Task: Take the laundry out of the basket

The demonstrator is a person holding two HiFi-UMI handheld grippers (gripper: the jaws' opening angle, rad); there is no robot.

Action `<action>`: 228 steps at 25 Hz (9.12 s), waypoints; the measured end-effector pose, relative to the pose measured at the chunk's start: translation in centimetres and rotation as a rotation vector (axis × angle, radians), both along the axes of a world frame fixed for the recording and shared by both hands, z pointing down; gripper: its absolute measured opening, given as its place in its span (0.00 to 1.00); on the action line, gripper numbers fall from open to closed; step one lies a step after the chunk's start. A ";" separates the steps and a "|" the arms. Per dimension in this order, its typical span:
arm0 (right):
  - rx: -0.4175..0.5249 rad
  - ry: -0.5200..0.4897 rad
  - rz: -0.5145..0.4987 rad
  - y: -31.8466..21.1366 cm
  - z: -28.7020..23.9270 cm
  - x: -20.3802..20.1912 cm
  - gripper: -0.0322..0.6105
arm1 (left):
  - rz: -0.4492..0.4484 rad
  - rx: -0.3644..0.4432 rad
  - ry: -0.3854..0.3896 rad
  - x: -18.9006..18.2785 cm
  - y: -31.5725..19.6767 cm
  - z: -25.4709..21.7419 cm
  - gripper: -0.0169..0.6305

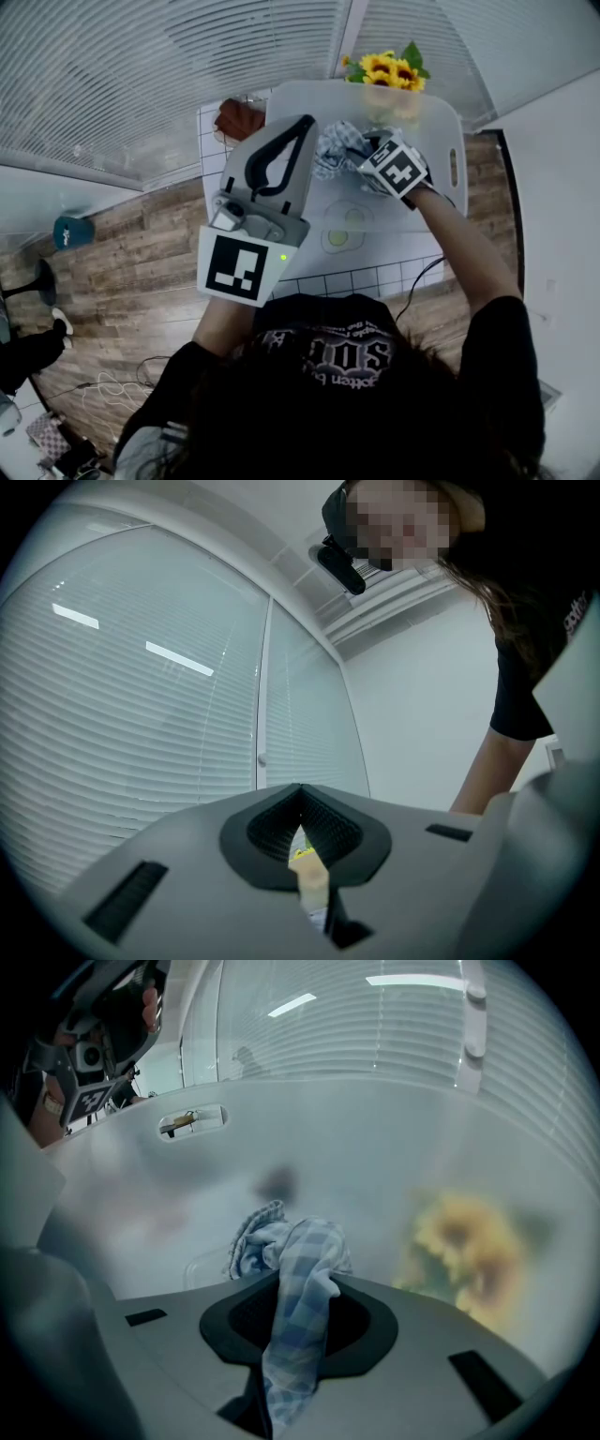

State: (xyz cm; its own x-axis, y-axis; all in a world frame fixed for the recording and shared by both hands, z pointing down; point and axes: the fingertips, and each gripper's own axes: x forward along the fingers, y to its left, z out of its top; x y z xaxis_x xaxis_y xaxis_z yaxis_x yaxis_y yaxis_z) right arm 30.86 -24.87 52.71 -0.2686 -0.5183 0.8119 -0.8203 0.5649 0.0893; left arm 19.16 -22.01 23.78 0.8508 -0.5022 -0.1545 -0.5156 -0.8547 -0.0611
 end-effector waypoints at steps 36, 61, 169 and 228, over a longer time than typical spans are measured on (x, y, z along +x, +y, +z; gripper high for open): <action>0.634 -0.136 0.210 1.1 -22.7 -2.1 0.21 | -0.059 0.076 -0.004 -3.5 1.8 -3.1 0.03; 1.029 -0.154 0.234 6.6 -35.8 -8.1 0.21 | -0.122 0.136 0.037 -8.2 3.7 -6.7 0.03; 0.789 -0.405 -0.018 11.8 -19.3 -34.2 0.21 | -0.484 0.022 -0.100 -32.3 10.6 4.3 0.03; 0.814 -0.433 0.007 12.4 -21.3 -33.2 0.20 | -0.451 0.035 -0.094 -31.4 10.7 3.9 0.03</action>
